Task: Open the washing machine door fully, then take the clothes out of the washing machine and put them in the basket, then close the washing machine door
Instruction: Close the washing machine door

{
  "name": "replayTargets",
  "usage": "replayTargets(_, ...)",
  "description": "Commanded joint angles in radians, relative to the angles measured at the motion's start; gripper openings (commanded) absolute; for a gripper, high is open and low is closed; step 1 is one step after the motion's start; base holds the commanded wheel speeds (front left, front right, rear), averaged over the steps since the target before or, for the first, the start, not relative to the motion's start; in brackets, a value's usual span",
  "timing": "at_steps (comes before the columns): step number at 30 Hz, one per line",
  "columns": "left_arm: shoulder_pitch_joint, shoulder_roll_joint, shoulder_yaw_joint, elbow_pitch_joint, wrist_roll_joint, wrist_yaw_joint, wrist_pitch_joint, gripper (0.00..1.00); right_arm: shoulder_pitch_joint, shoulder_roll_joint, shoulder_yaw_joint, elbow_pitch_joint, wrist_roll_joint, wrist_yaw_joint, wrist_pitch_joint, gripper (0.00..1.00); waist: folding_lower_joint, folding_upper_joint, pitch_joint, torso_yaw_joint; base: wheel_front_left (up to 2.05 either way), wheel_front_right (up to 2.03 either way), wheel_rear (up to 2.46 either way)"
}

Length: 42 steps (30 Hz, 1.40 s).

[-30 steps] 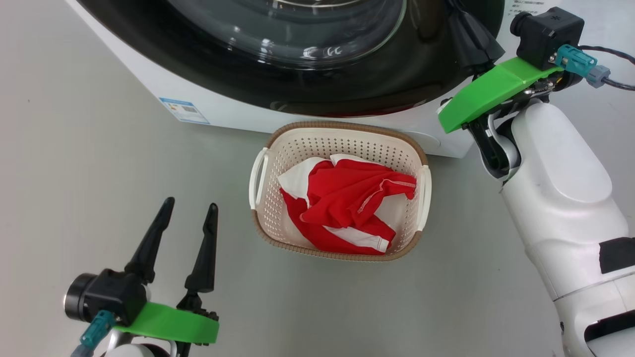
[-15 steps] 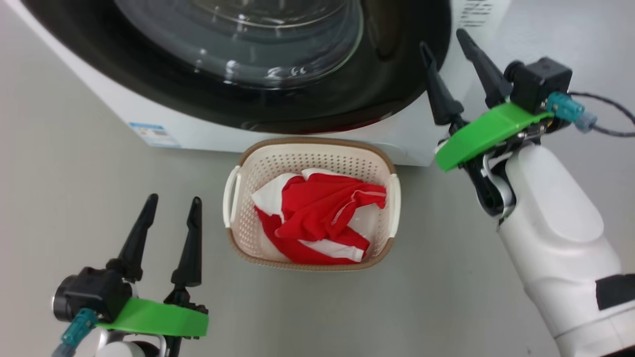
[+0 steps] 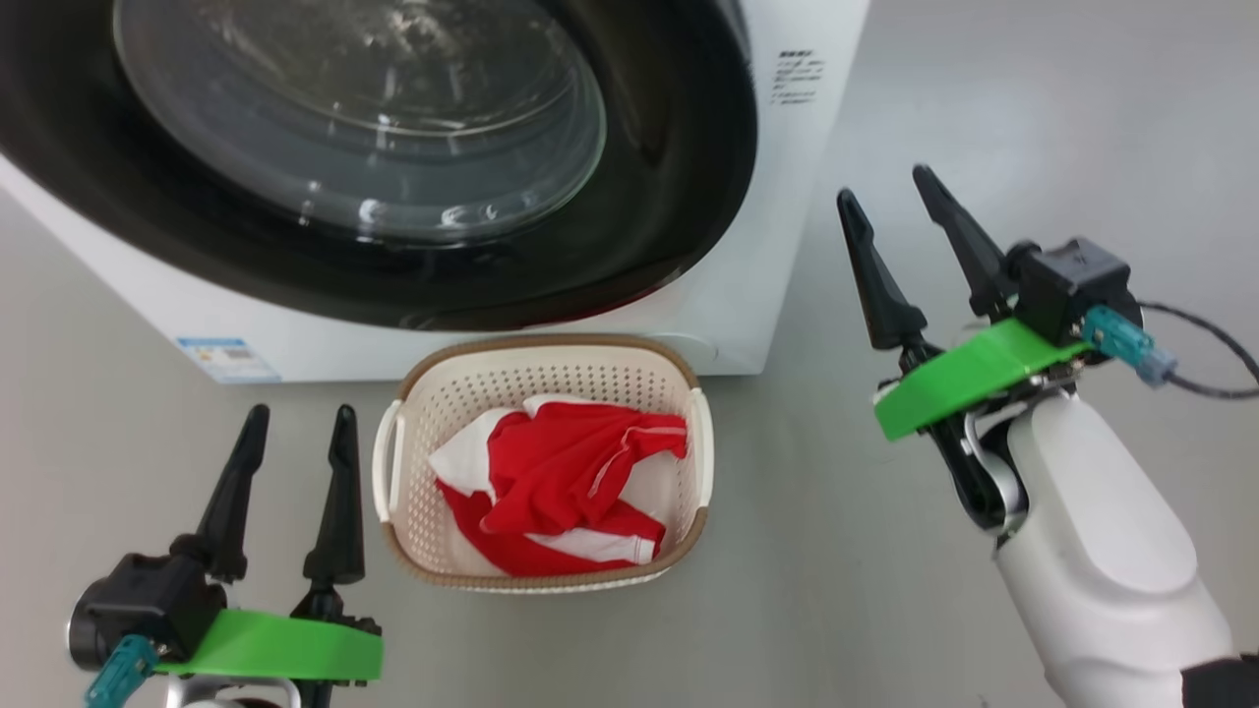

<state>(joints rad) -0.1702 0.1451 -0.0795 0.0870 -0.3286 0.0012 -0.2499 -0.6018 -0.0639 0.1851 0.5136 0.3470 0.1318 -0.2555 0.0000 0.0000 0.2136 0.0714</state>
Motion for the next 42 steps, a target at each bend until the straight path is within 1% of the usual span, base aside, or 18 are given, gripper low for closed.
replayTargets(1, 0.0, 0.026, 0.041, -0.029, -0.003, 0.01, -0.012, 1.0, 0.018, 0.013, 0.011, -0.036, 0.005, -0.001, -0.006, 1.0, 0.0, 0.0, -0.033, -0.032, 0.0, 0.0, 0.0)
replayTargets(10, 0.034, 0.041, 0.055, -0.029, -0.006, 0.021, -0.012, 1.0, 0.143, -0.002, -0.032, -0.165, -0.029, -0.001, -0.006, 1.0, 0.0, 0.0, -0.074, -0.061, 0.0, 0.0, 0.0)
replayTargets(16, 0.049, 0.058, 0.056, -0.026, -0.006, 0.02, -0.007, 1.0, 0.225, -0.01, -0.066, -0.224, -0.062, -0.001, -0.006, 1.0, 0.0, 0.0, -0.087, -0.067, 0.0, 0.0, 0.0)
replayTargets(25, 0.089, 0.082, 0.059, -0.025, 0.005, 0.031, -0.005, 1.0, 0.326, -0.001, -0.11, -0.264, -0.067, -0.001, -0.006, 1.0, 0.0, 0.0, -0.134, -0.088, 0.0, 0.0, 0.0)
replayTargets(35, 0.145, 0.095, 0.062, -0.039, 0.012, 0.048, -0.005, 1.0, 0.433, 0.008, -0.119, -0.296, -0.067, -0.001, -0.006, 1.0, 0.0, 0.0, -0.184, -0.104, 0.0, 0.0, 0.0)
replayTargets(42, 0.173, 0.101, 0.056, -0.05, 0.017, 0.056, 0.001, 1.0, 0.482, 0.01, -0.13, -0.311, -0.082, -0.001, -0.006, 1.0, 0.0, 0.0, -0.21, -0.106, 0.0, 0.0, 0.0)
